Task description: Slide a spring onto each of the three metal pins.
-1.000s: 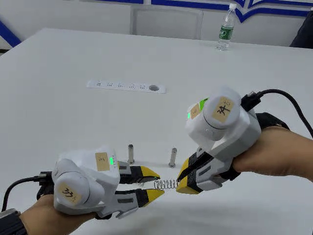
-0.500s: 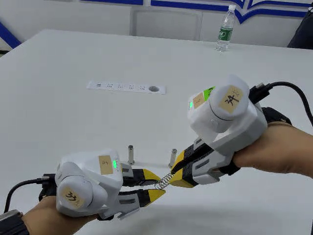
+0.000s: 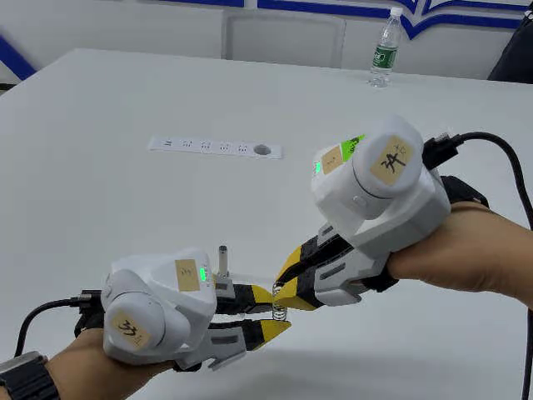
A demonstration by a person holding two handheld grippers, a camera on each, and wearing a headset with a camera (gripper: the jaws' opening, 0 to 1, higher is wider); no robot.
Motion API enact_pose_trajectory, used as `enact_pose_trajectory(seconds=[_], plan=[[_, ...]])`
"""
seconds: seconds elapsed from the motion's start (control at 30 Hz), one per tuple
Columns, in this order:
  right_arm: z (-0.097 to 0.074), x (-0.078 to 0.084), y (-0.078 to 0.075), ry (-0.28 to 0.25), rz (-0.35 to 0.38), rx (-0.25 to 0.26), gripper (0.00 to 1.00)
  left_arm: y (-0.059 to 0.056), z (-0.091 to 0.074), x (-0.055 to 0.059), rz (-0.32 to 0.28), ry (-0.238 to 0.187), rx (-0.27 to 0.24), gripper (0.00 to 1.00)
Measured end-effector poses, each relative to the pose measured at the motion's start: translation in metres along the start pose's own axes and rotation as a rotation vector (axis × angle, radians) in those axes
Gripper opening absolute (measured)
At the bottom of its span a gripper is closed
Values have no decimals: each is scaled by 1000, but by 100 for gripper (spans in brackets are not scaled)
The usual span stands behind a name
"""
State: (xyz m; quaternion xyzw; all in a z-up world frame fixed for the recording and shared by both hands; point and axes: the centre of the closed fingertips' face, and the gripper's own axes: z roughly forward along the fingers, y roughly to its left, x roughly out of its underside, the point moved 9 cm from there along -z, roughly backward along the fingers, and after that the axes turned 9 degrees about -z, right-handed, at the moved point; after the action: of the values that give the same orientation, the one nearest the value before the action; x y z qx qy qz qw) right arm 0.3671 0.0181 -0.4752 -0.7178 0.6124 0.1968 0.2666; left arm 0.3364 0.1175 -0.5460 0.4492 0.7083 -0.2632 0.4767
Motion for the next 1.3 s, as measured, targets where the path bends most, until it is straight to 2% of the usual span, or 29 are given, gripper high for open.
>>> enact_pose_trajectory(seconds=[0.1, 0.17, 0.23, 0.53, 0.77, 1.0, 1.1, 1.3], plan=[[-1, 1, -1, 2, 0, 3, 11, 1, 0, 0, -4, -3, -3, 12], [-2, 2, -2, 6, -1, 9, 11, 3, -1, -1, -37, -7, -6, 13], [-4, 3, -3, 14, 5, 11, 11, 4, -2, -2, -94, -22, -7, 17], [-12, 7, -15, 6, 29, 48, 11, 13, -16, 1, -149, -38, -44, 29], [-21, 13, -31, 15, 47, 114, 11, 19, -34, 4, -214, -67, -95, 41], [-25, 18, -51, -1, 81, 186, 11, 28, -53, 10, -264, -93, -174, 52], [-24, 18, -58, 1, 86, 220, 11, 30, -59, 13, -273, -97, -198, 54], [-19, 18, -67, 9, 94, 248, 11, 30, -68, 16, -289, -103, -230, 56]])
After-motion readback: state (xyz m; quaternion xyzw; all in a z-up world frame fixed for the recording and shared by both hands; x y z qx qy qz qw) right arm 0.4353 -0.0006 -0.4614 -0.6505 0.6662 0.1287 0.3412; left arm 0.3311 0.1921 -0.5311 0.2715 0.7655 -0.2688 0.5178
